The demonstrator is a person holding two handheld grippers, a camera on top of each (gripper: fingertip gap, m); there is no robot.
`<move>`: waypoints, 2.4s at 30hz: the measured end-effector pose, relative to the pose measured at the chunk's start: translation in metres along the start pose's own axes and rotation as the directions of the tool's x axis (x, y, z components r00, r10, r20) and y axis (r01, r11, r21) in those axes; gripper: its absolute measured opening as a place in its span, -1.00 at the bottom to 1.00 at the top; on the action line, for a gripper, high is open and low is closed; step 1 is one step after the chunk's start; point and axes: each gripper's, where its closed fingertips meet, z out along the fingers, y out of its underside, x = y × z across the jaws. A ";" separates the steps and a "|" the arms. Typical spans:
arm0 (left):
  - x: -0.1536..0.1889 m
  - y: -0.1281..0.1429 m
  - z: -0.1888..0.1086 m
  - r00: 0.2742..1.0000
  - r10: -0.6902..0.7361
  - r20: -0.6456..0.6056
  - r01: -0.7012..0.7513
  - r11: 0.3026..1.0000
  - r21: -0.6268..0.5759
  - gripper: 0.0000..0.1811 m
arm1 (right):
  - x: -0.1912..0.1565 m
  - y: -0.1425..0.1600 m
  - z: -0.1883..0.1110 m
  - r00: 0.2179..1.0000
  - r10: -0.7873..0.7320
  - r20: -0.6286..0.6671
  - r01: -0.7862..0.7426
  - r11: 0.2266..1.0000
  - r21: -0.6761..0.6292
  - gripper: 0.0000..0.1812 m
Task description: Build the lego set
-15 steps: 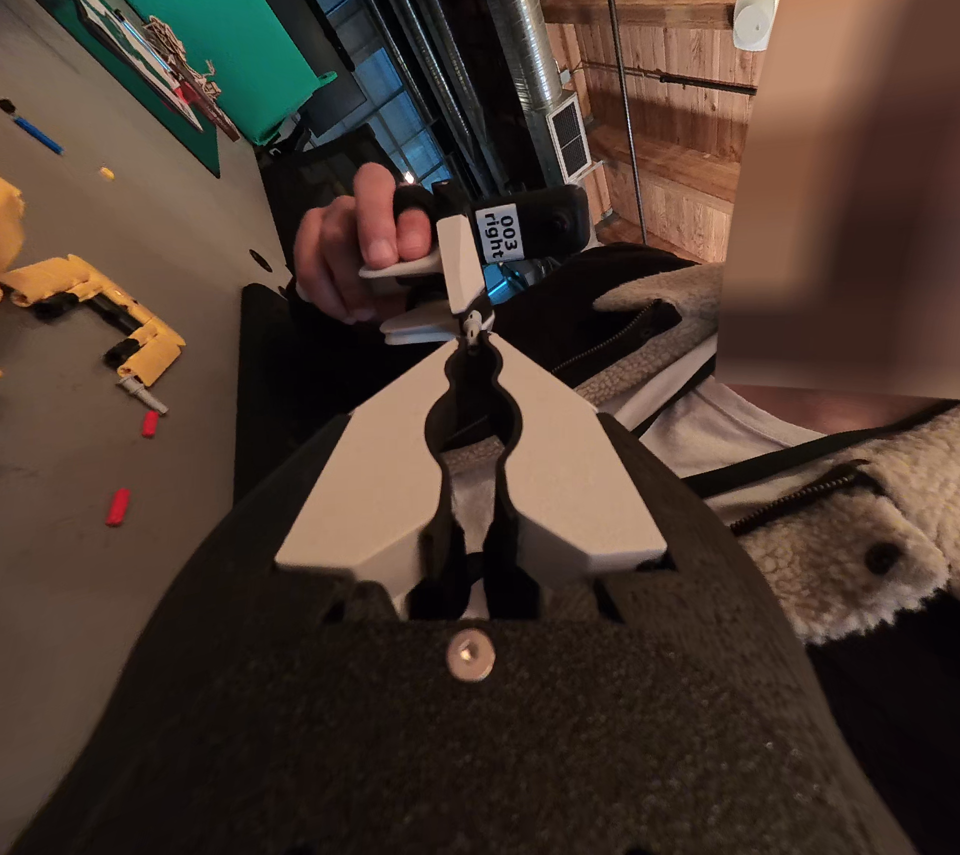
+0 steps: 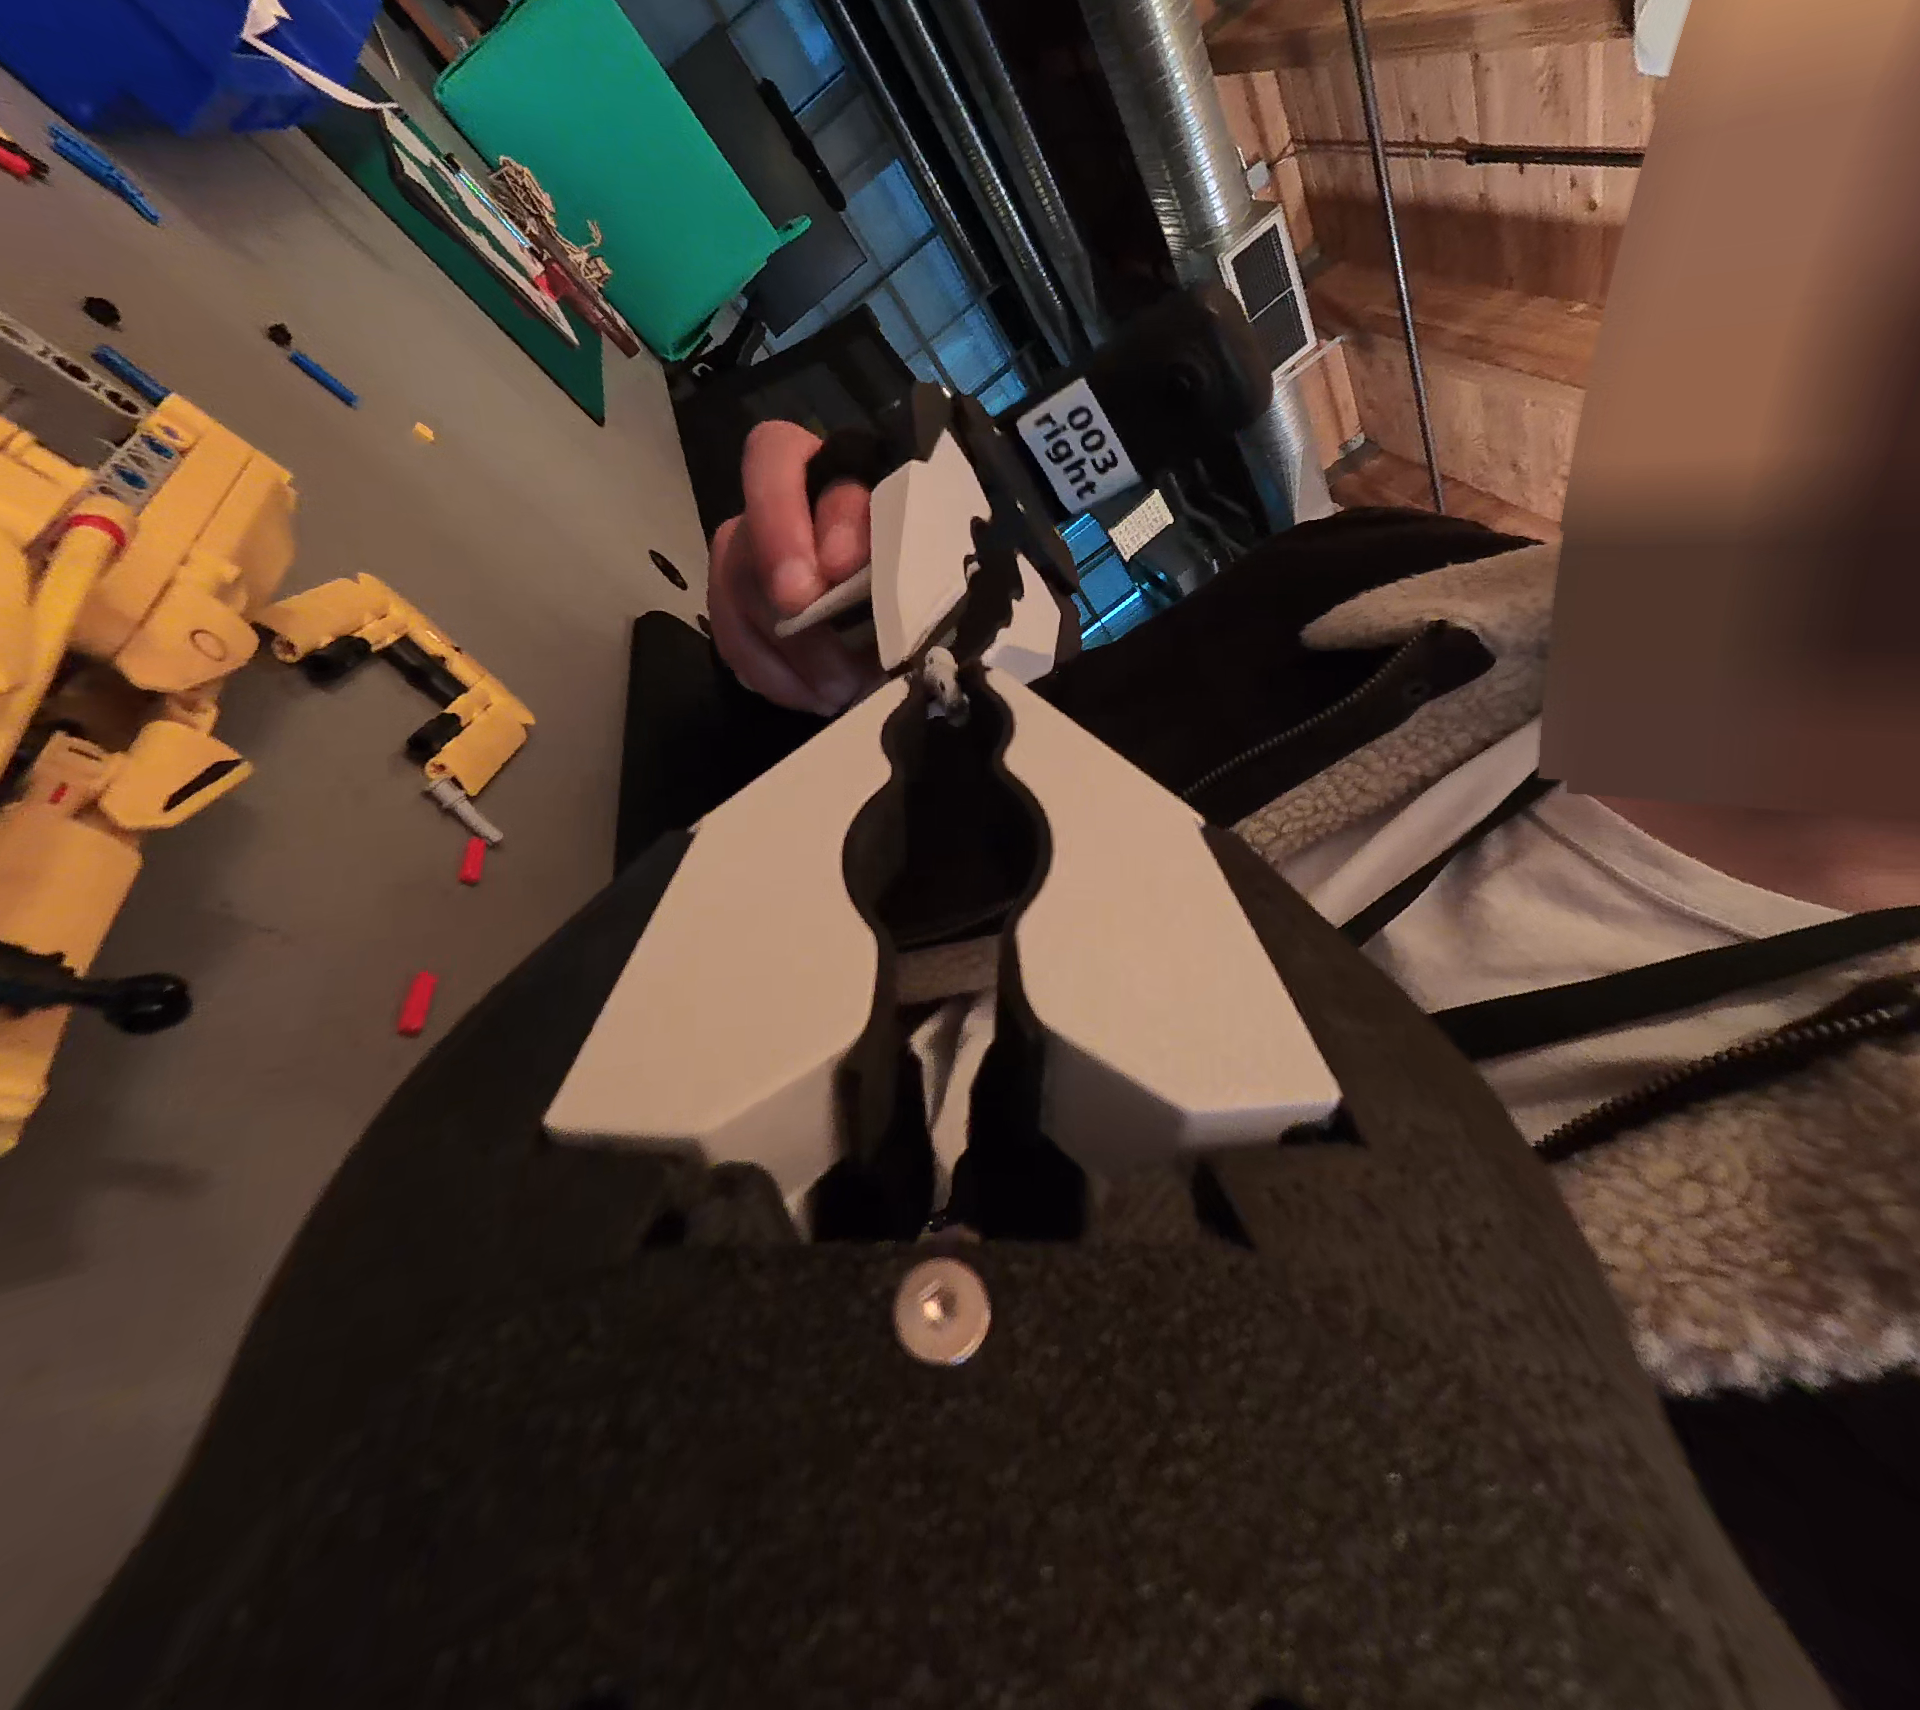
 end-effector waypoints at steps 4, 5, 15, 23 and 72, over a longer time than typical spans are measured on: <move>0.007 -0.004 -0.003 0.995 -0.065 -0.079 0.068 0.997 0.032 -0.96 | -0.001 -0.008 -0.005 0.995 -0.089 -0.035 0.090 0.995 0.033 -0.89; 0.011 -0.007 -0.005 0.985 -0.113 -0.129 0.120 0.992 0.042 -0.96 | -0.001 -0.013 -0.008 0.994 -0.100 -0.039 0.102 0.993 0.057 -0.88; 0.016 -0.002 -0.005 0.948 -0.235 -0.216 0.241 0.970 0.004 -0.96 | -0.009 -0.022 -0.007 0.956 -0.288 -0.049 0.291 0.951 0.105 -0.87; 0.015 0.001 -0.003 0.942 -0.255 -0.219 0.258 0.966 -0.014 -0.96 | -0.011 -0.019 -0.006 0.949 -0.313 -0.040 0.315 0.945 0.092 -0.94; 0.091 -0.070 -0.087 0.902 0.284 -0.326 -0.120 0.888 0.444 -0.94 | 0.001 0.136 0.026 0.976 -0.056 0.210 0.158 0.848 -0.507 -0.88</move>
